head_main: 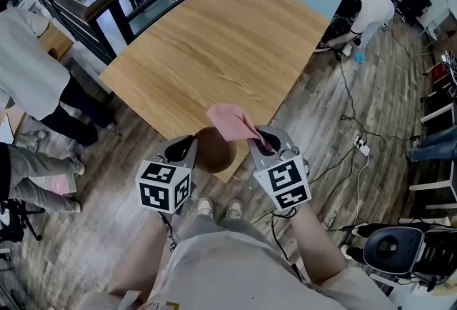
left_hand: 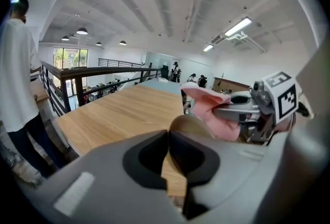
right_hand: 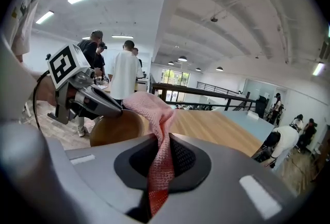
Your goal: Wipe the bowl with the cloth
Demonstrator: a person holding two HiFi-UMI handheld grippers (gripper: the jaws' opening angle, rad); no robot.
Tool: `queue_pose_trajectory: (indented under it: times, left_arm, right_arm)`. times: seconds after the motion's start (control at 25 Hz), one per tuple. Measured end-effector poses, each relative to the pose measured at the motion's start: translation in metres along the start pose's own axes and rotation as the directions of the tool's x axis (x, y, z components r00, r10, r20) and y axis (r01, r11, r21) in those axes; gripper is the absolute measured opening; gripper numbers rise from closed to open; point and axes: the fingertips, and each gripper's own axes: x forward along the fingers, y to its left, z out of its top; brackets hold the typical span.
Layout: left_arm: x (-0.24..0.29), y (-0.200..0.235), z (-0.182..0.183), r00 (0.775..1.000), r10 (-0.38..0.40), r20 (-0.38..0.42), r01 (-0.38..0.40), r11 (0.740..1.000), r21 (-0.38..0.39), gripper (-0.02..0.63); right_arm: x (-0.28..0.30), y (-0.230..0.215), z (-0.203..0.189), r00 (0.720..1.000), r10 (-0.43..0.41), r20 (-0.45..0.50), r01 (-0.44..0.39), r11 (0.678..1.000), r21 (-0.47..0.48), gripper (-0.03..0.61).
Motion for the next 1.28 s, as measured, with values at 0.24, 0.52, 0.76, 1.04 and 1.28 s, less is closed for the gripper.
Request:
queue_pose_trajectory:
  times: [0.24, 0.52, 0.76, 1.04, 1.28]
  left_arm:
    - [0.017, 0.014, -0.008, 1.0, 0.009, -0.027, -0.01, 0.999, -0.034, 0.014]
    - [0.028, 0.033, -0.025, 0.999, 0.024, -0.047, -0.027, 0.997, -0.074, 0.014]
    - [0.048, 0.046, -0.046, 0.996, 0.037, -0.087, -0.045, 0.995, -0.09, 0.014]
    - [0.079, 0.058, -0.069, 0.994, 0.001, -0.112, -0.023, 0.981, -0.194, 0.014]
    - [0.1, 0.065, -0.084, 0.992, 0.01, -0.127, -0.03, 0.988, -0.153, 0.015]
  right_arm:
    - [0.003, -0.016, -0.02, 0.998, -0.052, 0.032, 0.049, 0.995, 0.087, 0.015]
    - [0.006, -0.017, -0.038, 0.994, -0.091, 0.056, 0.081, 0.984, 0.158, 0.015]
    - [0.01, -0.031, -0.059, 0.991, -0.124, 0.056, 0.11, 0.973, 0.201, 0.015]
    - [0.033, -0.035, -0.088, 0.995, -0.094, 0.016, 0.088, 0.969, 0.23, 0.015]
    - [0.051, -0.026, -0.107, 0.999, -0.044, -0.007, 0.045, 0.976, 0.215, 0.015]
